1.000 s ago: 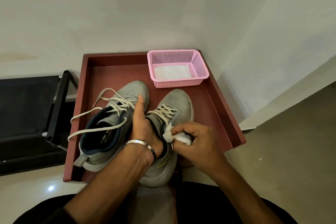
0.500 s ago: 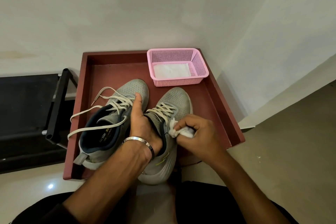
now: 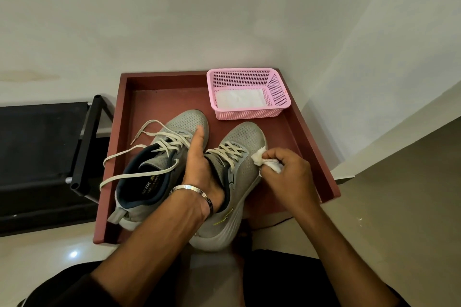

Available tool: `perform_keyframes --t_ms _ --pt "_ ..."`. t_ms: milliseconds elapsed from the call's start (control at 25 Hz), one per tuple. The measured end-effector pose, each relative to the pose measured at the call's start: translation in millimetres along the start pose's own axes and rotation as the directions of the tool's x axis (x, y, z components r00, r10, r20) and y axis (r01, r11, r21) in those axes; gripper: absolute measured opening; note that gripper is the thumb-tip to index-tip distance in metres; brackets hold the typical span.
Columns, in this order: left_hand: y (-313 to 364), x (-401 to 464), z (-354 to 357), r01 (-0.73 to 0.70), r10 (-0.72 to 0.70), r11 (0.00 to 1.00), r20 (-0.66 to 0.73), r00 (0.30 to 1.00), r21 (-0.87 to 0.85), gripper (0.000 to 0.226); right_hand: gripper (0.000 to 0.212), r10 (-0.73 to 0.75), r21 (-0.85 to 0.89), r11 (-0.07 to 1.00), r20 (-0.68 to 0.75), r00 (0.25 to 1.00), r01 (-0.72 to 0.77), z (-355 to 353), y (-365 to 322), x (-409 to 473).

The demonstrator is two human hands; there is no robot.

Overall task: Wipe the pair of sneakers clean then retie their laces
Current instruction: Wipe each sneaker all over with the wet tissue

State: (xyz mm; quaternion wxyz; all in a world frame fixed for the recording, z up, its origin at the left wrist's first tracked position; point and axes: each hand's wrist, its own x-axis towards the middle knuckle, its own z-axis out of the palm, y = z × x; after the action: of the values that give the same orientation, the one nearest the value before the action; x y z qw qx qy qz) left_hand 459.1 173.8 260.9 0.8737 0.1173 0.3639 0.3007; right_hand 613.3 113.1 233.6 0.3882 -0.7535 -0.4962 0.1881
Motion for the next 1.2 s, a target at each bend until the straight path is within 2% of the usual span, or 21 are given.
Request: perform_keyframes --t_ms 160,360,560,640,720,800,880,960,1000,1080,1160,1200 --pt "-0.9 -1.6 3.4 0.080 -0.080 0.990 -0.005 0.997 0.120 0.093 0.020 0.028 0.005 1.000 0.108 0.994 -0.029 -3.7 -6.5 -1.7" --pt "8.8 -2.4 6.8 0.092 -0.085 0.946 -0.036 0.996 0.311 0.087 0.013 0.068 0.008 0.998 0.125 0.990 -0.070 -10.6 -9.3 -2.6" --pt "7.7 1.2 15.5 0.146 -0.053 0.847 -0.192 0.980 0.511 0.077 0.006 0.091 -0.061 0.995 0.141 0.986 -0.083 -9.7 -6.1 1.2" --pt "10.0 -8.4 13.6 0.182 -0.084 0.805 -0.194 0.977 0.565 0.079 0.007 0.105 -0.052 0.994 0.157 0.982 -0.098 -8.5 -2.5 3.7" --pt "18.5 -27.4 11.7 0.207 -0.090 0.681 -0.200 0.976 0.702 0.081 0.009 0.112 -0.043 0.993 0.172 0.979 -0.106 -8.4 0.7 5.7" --pt "30.1 -44.7 10.7 0.157 0.072 0.531 -0.229 0.971 0.833 0.069 0.009 0.119 -0.041 0.993 0.183 0.976 -0.113 -8.4 1.3 6.9" --pt "40.6 -55.2 11.4 0.052 0.243 0.460 -0.182 0.953 0.886 0.054 0.009 0.113 -0.046 0.993 0.179 0.977 -0.106 -8.0 -1.1 7.1" --pt "43.6 -58.0 12.1 0.000 0.343 0.362 -0.134 0.930 0.932 0.049 0.009 0.095 -0.036 0.995 0.169 0.981 -0.090 -9.3 -4.8 5.8" --pt "42.9 -57.7 12.6 -0.005 0.374 0.282 -0.105 0.921 0.960 0.047 0.010 0.083 -0.029 0.996 0.167 0.982 -0.080 -10.2 -6.6 4.7" --pt "39.8 -50.9 13.3 0.046 0.422 0.067 -0.070 0.904 0.997 0.045 0.012 0.067 -0.023 0.998 0.173 0.983 -0.064 -11.2 -9.6 2.3" --pt "37.9 -37.6 16.1 0.168 0.450 -0.160 -0.080 0.890 0.973 0.047 0.012 0.059 -0.006 0.998 0.171 0.983 -0.059 -10.2 -10.5 1.1" --pt "36.8 -30.2 17.2 0.216 0.445 -0.199 -0.108 0.889 0.956 0.052 0.011 0.057 0.005 0.998 0.168 0.984 -0.059 -9.2 -10.5 0.6"
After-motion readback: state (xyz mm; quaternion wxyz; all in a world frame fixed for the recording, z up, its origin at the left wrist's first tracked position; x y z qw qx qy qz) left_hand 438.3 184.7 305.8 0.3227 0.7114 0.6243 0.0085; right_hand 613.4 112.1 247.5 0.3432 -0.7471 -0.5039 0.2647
